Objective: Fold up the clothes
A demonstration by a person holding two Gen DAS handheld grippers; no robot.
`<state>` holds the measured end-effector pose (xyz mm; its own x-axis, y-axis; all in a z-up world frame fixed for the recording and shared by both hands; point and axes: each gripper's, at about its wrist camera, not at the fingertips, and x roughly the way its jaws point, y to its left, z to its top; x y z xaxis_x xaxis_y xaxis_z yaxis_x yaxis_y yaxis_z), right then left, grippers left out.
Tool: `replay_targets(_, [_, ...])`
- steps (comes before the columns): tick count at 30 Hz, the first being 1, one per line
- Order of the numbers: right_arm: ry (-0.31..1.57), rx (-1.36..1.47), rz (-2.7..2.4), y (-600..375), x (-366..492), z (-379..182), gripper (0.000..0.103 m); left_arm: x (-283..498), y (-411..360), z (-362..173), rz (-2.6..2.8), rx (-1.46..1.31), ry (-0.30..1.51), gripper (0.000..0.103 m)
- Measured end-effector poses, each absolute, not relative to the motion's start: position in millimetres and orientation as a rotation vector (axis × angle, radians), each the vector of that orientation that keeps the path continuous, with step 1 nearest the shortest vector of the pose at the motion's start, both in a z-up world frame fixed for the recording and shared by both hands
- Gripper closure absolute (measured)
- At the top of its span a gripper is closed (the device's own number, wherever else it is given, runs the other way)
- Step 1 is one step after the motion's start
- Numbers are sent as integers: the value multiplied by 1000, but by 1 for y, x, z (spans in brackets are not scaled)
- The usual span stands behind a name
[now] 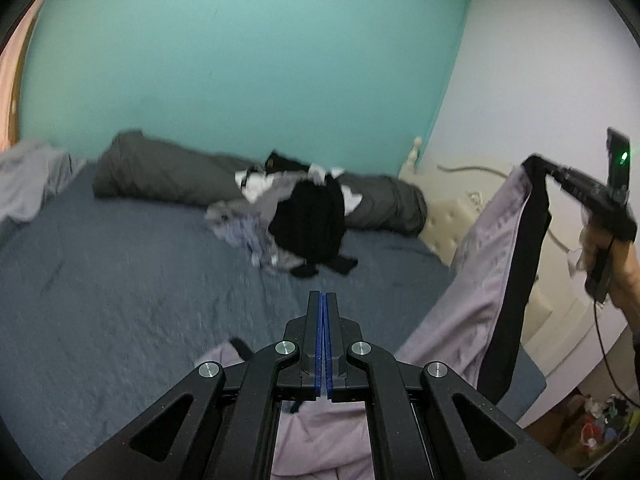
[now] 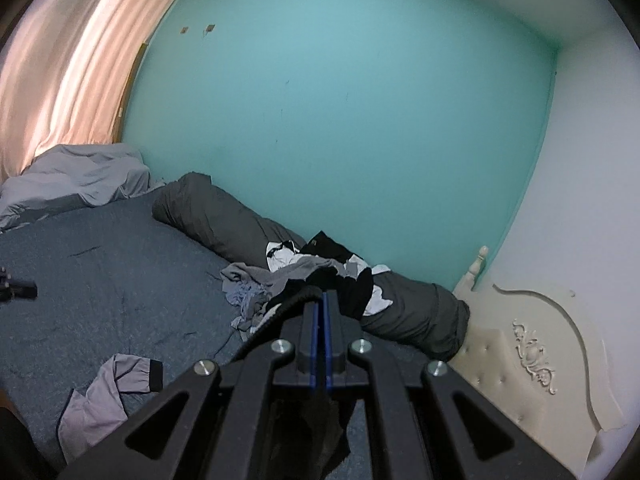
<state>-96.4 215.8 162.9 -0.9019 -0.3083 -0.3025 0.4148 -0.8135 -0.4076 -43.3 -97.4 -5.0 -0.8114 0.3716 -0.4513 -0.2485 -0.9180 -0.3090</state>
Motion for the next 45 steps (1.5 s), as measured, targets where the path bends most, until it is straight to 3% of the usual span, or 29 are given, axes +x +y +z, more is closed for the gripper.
replay_targets(10, [705,460,-2668,205,-171,115,101,-79,-71,-95,2587,-936,-309,103])
replay_targets(26, [710,770,-2627,213,-303,-23,101,-127,9,-239,2322,-1213,-244,100])
replay_targets(30, [678,807,-2621,222,-314,-43,101,-123,35,-257,2236,-1235,-215,71])
replay_targets(32, [678,808,-2615,225,-314,-46,101,-120,43,-261,2224,-1239,-189,62])
replay_targets(34, [679,810,-2610,228,-314,-48,101,-117,46,-264,2225,-1249,-175,44])
replay_targets(37, [669,799,-2606,230,-310,-45,101,-115,47,-270,2208,-1276,-172,42])
replay_targets(41, [669,785,-2601,231,-304,-40,101,-117,52,-281,2154,-1308,-157,43])
replay_targets(42, [666,782,-2601,232,-302,-39,101,-116,54,-283,2149,-1312,-139,47])
replay_targets(45, [661,769,-2602,234,-296,-34,101,-115,59,-285,2150,-1318,-79,99])
